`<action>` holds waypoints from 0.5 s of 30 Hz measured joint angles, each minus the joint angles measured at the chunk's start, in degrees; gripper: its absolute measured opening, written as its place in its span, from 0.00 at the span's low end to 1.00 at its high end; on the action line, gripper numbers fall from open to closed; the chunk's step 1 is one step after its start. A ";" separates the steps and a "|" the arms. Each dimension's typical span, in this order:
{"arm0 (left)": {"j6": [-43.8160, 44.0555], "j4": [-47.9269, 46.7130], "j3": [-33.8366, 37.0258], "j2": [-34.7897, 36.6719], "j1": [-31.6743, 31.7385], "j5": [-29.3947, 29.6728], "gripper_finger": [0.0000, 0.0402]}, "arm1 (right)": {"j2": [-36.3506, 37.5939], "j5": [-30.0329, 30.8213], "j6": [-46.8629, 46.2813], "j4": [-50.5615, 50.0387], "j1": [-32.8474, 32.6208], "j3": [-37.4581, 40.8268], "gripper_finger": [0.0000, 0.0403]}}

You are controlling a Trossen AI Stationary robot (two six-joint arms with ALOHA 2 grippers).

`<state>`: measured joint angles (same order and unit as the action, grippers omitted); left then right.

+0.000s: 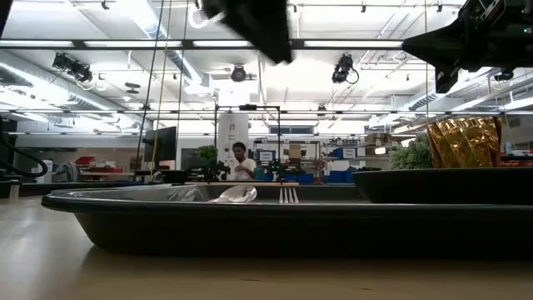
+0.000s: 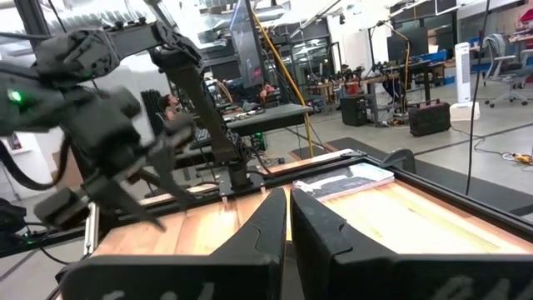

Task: Pick and place plate/cup/fork/spoon on tray
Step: Return to Home Position

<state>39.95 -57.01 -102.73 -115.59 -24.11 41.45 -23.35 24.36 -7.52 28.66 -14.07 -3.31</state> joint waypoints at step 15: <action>-52.97 20.02 -0.03 -0.03 8.72 -4.16 0.35 | 0.00 0.00 0.00 0.00 0.00 0.00 0.07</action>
<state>-13.02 -36.99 -102.76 -115.62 -15.40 37.29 -23.35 24.36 -7.52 28.66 -14.07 -3.31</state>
